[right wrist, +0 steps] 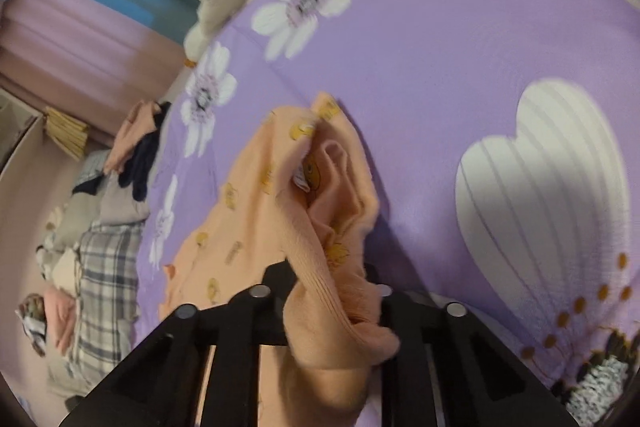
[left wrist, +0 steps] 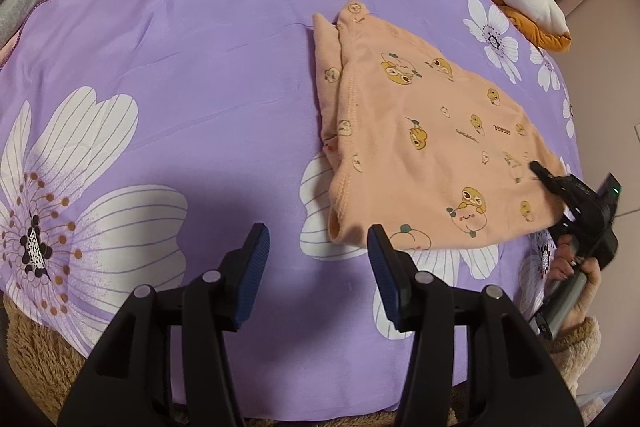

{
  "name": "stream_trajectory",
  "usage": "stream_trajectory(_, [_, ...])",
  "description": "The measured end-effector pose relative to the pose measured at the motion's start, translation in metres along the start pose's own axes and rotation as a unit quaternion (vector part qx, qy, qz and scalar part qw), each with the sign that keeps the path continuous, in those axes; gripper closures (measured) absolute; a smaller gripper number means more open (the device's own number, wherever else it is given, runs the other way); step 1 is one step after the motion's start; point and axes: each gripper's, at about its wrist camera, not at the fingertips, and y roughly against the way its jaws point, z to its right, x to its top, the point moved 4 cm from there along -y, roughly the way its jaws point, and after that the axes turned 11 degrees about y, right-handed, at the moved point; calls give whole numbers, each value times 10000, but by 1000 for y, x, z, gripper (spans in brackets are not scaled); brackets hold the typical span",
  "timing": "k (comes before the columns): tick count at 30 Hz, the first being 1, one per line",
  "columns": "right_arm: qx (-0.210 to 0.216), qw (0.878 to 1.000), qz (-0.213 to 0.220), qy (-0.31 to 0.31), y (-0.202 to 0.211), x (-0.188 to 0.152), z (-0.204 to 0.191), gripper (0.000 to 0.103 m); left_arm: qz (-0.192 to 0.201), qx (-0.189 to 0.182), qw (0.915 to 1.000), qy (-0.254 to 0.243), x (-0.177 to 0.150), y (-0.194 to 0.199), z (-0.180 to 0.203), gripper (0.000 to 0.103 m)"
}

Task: Fold small clothes
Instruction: 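Grasp the onesie side with the right tool and lift it, then fold the lifted onesie half over onto the other half with the right tool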

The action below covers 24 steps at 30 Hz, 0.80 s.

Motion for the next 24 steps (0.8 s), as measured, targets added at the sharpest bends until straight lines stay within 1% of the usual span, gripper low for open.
stream_trajectory(1, [106, 9999, 92, -43, 9, 0, -2, 88, -4, -10, 10000, 11, 0, 1, -1, 52])
stream_trajectory(3, [302, 9990, 135, -300, 19, 1, -1, 88, 10, -38, 10000, 34, 1, 3, -2, 52])
stream_trajectory(6, [336, 9989, 228, -215, 38, 0, -6, 88, 38, -73, 10000, 33, 1, 7, -1, 52])
stream_trajectory(8, [135, 9994, 300, -95, 53, 1, -6, 88, 21, -112, 9999, 24, -1, 9, -1, 52])
stream_trajectory(13, [-587, 9975, 395, 30, 87, 7, 7, 88, 16, -189, 9998, 15, -4, 13, -1, 51])
stream_trajectory(15, [-1036, 9936, 364, 278, 99, 11, 8, 88, 13, -221, 9998, -17, -6, 15, 0, 50])
stream_trajectory(17, [-1425, 9871, 363, 631, 109, 16, 2, 88, 17, -255, 9997, -52, -6, 16, 0, 48])
stream_trajectory(18, [-1548, 9840, 377, 803, 113, 19, -3, 88, 25, -286, 9996, -72, -7, 16, 1, 48])
stream_trajectory(21, [-1796, 9727, 351, 1426, 110, 26, -28, 88, 29, -338, 9994, -92, -7, 17, 1, 48])
stream_trajectory(23, [-1915, 9599, 306, 2023, 100, 27, -58, 88, 38, -390, 9992, -94, -7, 18, -1, 48])
stream_trajectory(24, [-1885, 9544, 281, 2298, 94, 25, -73, 88, 46, -436, 9990, -101, -7, 19, -1, 48])
